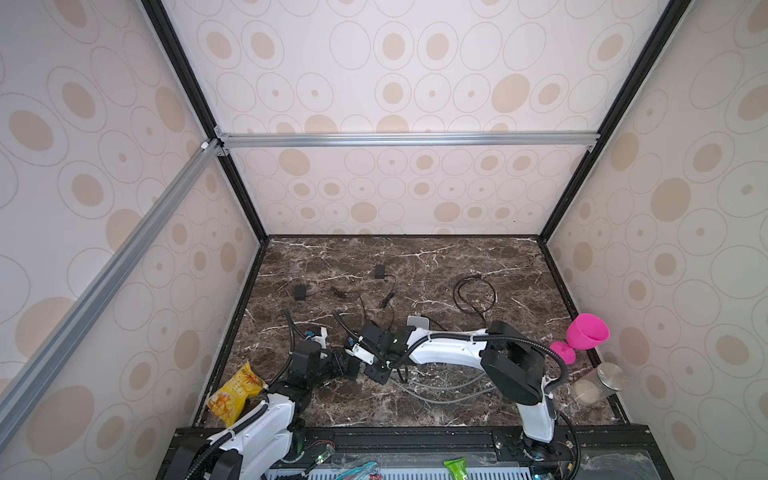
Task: Insert the plug into the switch port
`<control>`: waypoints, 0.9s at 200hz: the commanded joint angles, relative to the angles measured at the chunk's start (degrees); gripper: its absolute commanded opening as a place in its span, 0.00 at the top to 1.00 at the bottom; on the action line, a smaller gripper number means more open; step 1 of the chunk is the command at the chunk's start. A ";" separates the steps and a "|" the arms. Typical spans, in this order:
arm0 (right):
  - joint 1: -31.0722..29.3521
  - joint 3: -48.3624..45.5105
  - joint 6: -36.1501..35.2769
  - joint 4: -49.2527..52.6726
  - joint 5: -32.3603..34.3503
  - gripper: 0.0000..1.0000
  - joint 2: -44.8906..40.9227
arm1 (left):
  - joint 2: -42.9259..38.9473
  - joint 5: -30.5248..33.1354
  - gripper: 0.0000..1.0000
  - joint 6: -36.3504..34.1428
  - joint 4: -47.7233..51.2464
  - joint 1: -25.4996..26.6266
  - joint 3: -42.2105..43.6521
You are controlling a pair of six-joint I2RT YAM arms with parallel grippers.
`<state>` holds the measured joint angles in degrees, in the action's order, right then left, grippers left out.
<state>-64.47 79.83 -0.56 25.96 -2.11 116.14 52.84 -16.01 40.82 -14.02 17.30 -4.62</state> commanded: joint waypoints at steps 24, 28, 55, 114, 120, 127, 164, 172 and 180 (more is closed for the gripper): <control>-0.53 0.04 -6.00 -8.43 -1.60 1.00 -1.10 | 1.64 -2.92 0.60 -1.30 2.74 0.38 0.25; -0.62 -0.30 -6.73 -8.71 -1.58 1.00 -1.36 | 1.73 -3.01 0.60 -1.35 2.56 0.42 0.31; -0.70 -2.39 -9.98 -10.64 -1.22 1.00 -3.37 | 2.51 -3.43 0.60 -1.45 2.11 0.54 0.13; 0.49 -1.10 -11.40 -11.73 -1.05 1.00 -3.05 | 2.44 -5.32 0.61 -1.91 0.47 1.28 0.45; 0.84 -0.22 -11.56 -11.24 -1.44 1.00 -2.38 | 2.58 -5.34 0.61 -2.01 0.27 1.54 0.49; 0.92 0.86 -11.81 -10.66 -1.77 1.00 -1.53 | 2.78 -5.46 0.61 -2.03 0.07 1.94 0.41; 1.06 3.26 -12.69 -11.72 -2.79 1.00 -0.30 | 5.25 -6.26 0.62 -2.50 -1.25 3.77 -0.20; 1.04 3.76 -12.93 -12.08 -3.22 1.00 -0.05 | 6.05 -6.44 0.62 -2.68 -1.57 4.20 -0.45; 1.01 3.99 -13.14 -12.65 -3.55 1.00 0.13 | 6.67 -6.68 0.62 -2.86 -1.73 4.51 -0.64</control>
<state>-63.24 79.35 -11.84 24.10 -3.01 115.31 56.90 -15.68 39.38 -18.50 18.57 -4.78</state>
